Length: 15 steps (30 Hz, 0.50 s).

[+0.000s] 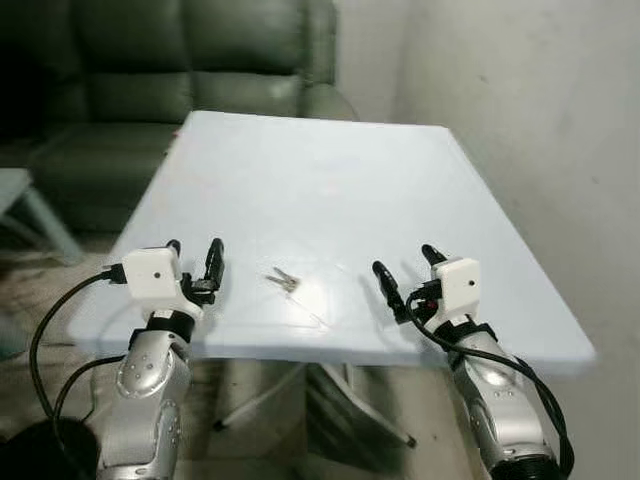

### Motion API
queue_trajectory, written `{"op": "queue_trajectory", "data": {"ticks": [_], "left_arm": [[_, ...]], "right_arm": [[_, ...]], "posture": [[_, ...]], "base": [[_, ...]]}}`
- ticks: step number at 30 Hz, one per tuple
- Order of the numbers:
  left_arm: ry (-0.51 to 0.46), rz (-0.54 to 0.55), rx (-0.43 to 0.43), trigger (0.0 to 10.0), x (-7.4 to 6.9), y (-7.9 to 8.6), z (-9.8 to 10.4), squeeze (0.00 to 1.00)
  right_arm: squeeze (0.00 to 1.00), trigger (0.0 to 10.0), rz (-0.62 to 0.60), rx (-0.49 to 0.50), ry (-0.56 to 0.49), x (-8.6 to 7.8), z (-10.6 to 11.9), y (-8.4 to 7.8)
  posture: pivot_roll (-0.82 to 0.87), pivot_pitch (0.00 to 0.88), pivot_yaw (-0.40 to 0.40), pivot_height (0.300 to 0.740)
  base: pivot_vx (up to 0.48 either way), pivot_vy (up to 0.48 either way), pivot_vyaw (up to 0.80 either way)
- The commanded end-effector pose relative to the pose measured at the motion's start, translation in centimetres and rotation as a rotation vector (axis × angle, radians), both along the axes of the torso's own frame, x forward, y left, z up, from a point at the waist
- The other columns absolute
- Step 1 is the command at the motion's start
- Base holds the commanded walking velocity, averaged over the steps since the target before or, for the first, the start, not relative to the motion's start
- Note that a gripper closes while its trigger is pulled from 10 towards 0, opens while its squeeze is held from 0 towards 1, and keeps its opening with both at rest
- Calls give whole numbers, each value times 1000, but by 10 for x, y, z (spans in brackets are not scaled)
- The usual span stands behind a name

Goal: Hang keys on a hook

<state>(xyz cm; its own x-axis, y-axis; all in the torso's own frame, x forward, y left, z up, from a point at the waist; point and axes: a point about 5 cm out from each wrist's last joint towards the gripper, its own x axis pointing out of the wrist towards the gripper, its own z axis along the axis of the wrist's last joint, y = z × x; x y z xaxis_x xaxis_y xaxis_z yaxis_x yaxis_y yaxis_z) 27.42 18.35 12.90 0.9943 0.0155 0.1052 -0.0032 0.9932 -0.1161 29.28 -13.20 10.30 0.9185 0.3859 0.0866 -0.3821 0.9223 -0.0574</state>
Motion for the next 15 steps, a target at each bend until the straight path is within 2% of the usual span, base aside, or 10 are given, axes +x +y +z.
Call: {"op": "queue_trajectory", "data": {"ticks": [1, 4, 5, 9, 15], "left_arm": [[-13, 5, 14, 10000, 0, 2, 4, 0], [-13, 5, 14, 10000, 0, 2, 4, 0], [-29, 8, 9, 10000, 1, -1, 5, 0], [-42, 22, 53, 10000, 2, -1, 5, 0], [-38, 6, 40, 10000, 3, -1, 4, 0]], "right_arm": [[0, 10000, 28, -6, -32, 3, 8, 7], [0, 10000, 29, -6, -32, 3, 8, 6], [0, 10000, 22, 21, -22, 4, 8, 6], [0, 10000, 17, 21, -25, 7, 9, 5], [0, 10000, 14, 18, -31, 9, 11, 4]], "posture": [[-84, 0, -25, 724], [-84, 0, -25, 724], [-83, 0, -26, 724], [-84, 0, -27, 724], [-88, 0, -25, 724]], "base": [[341, 0, 800], [341, 0, 800], [0, 0, 0], [0, 0, 0], [0, 0, 0]]}}
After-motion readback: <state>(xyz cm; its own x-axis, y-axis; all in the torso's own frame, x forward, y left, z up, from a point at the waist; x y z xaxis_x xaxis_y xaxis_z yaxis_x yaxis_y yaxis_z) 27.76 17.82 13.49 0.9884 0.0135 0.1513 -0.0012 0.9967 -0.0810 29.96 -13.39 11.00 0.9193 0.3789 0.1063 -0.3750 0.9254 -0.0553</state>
